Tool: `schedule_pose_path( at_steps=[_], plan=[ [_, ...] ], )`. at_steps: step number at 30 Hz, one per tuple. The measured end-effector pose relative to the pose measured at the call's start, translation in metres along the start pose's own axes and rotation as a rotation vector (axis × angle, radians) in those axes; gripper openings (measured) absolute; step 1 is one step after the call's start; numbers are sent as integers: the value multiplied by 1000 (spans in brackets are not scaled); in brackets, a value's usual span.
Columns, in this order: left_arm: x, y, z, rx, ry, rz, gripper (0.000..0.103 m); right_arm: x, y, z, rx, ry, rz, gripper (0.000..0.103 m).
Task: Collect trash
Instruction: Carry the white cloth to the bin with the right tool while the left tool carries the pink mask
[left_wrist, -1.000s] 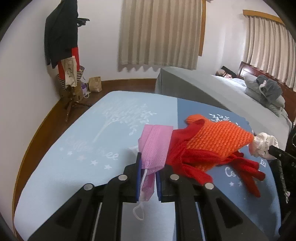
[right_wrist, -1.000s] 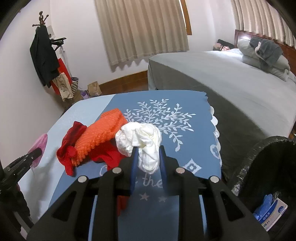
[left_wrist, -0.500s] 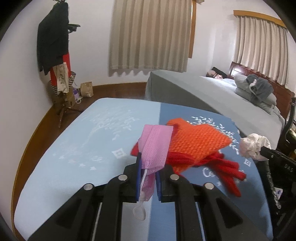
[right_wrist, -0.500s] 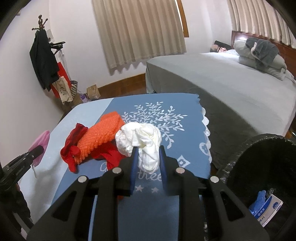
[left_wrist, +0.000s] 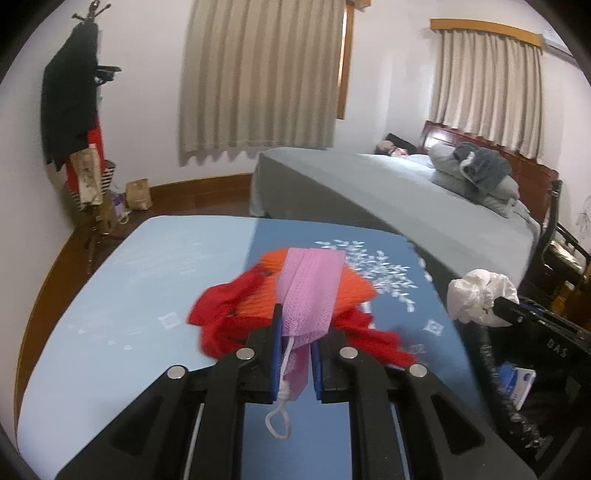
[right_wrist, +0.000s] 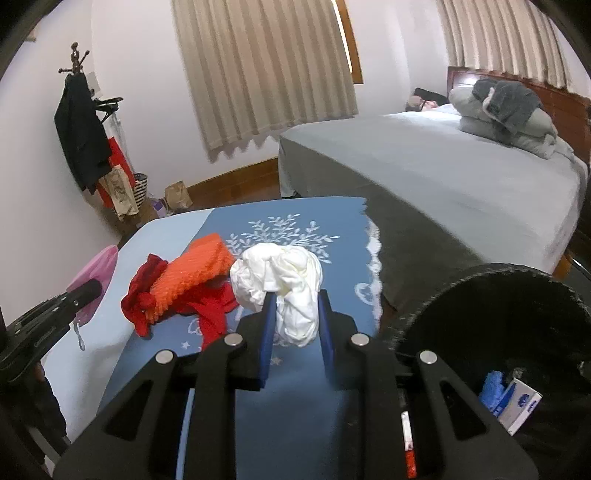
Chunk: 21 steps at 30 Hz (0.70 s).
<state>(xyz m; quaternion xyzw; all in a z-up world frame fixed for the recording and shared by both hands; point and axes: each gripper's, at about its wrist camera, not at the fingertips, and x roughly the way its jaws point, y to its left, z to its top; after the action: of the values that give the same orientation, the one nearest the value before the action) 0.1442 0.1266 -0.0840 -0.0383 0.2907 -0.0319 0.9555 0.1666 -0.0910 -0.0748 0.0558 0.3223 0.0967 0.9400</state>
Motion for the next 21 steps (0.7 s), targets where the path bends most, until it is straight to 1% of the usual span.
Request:
schedule_pose_path(
  at_steps=[6, 17, 21],
  plan=[
    [2, -34, 5, 38, -5, -67, 13, -19, -20, -3, 18, -19, -34, 22],
    [5, -96, 2, 102, -7, -196, 13, -58, -70, -15, 67, -49, -134, 22],
    [6, -125, 2, 128, -4, -254, 13, -70, -89, -22, 89, -54, -174, 22]
  ],
)
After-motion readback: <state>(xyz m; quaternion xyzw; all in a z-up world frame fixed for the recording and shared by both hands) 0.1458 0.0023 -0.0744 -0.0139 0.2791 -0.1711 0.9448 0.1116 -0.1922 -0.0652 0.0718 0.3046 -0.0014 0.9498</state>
